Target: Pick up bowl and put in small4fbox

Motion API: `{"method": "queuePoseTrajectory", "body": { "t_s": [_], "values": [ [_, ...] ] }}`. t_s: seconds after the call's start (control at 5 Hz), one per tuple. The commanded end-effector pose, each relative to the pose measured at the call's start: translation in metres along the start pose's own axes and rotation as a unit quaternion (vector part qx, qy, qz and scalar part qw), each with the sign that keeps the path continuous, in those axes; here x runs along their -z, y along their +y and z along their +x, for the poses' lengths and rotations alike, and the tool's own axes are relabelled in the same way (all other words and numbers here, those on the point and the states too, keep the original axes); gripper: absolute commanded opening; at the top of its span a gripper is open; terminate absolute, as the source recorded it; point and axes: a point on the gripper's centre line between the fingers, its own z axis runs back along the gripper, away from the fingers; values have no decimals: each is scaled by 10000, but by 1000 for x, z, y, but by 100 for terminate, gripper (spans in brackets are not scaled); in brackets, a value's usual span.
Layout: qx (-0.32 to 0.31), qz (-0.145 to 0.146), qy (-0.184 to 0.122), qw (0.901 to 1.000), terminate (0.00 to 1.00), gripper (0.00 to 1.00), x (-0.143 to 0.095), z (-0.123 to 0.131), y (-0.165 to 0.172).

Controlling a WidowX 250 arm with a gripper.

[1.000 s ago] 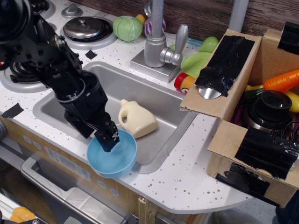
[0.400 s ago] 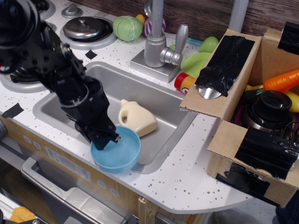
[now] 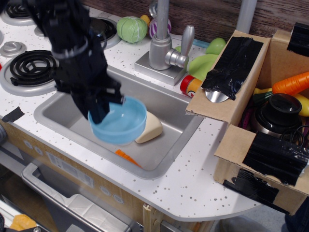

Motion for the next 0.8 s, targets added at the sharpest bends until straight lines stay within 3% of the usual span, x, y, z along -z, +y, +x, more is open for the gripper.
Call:
{"method": "queuePoseTrajectory", "body": {
  "t_s": [0.0, 0.4, 0.6],
  "values": [
    [-725, 247, -306, 9966, 0, 0, -64, 14, -38],
    [-1052, 379, -477, 9926, 0, 0, -76, 33, -112],
    [-1320, 510, -380, 9892, 0, 0, -74, 40, -145]
  ]
}}
